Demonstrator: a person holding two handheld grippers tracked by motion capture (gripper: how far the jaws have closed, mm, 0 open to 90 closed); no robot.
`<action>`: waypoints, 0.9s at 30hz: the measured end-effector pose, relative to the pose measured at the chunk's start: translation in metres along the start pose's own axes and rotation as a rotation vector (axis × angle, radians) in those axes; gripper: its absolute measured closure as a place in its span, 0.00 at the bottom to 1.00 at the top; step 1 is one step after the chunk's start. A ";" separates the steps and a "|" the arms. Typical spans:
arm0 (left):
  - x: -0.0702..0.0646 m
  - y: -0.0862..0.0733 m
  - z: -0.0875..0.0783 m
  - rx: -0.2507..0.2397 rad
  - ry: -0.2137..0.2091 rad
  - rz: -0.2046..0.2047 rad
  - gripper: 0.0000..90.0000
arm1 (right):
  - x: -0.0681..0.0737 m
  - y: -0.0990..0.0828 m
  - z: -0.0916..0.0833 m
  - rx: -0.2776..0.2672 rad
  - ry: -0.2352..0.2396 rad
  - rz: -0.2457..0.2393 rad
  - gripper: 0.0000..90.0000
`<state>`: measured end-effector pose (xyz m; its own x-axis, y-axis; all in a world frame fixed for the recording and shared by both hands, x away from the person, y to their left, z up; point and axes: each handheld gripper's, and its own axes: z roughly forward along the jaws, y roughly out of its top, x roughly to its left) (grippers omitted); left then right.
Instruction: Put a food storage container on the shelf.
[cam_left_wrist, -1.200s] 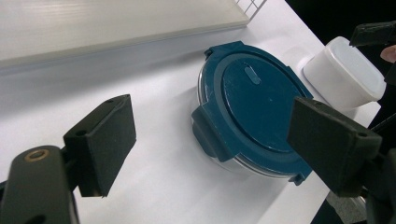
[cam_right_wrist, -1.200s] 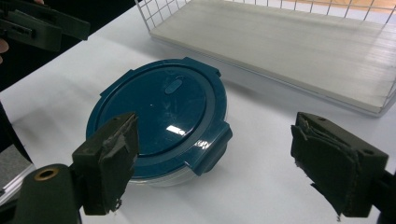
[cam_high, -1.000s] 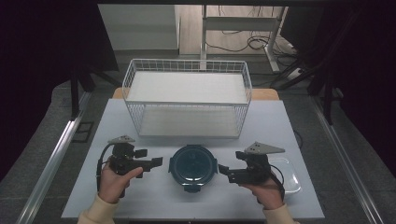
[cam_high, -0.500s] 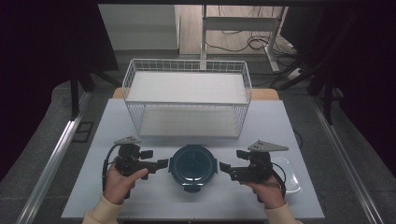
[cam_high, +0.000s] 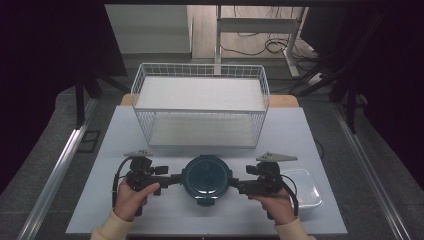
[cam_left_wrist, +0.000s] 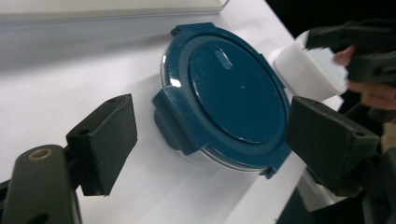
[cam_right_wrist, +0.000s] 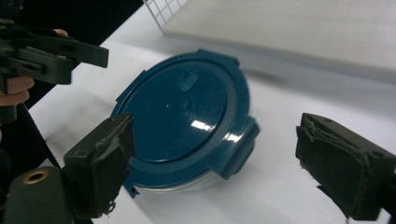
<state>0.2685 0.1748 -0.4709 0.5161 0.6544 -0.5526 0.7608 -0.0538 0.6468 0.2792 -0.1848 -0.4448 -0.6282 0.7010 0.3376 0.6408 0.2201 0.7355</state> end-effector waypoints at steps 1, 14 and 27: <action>0.001 0.000 0.001 0.002 -0.005 -0.006 0.19 | 0.000 -0.001 0.002 0.004 0.003 0.010 0.12; 0.015 0.002 0.034 0.042 -0.042 -0.115 0.14 | -0.011 -0.006 0.041 0.081 0.041 0.152 0.07; 0.025 0.000 0.054 0.088 -0.073 -0.154 0.11 | -0.018 -0.013 0.064 0.131 0.085 0.226 0.07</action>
<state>0.3028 0.1502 -0.5129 0.4158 0.6034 -0.6804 0.8629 -0.0256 0.5047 0.3106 -0.1565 -0.4980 -0.4936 0.6844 0.5366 0.8174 0.1543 0.5551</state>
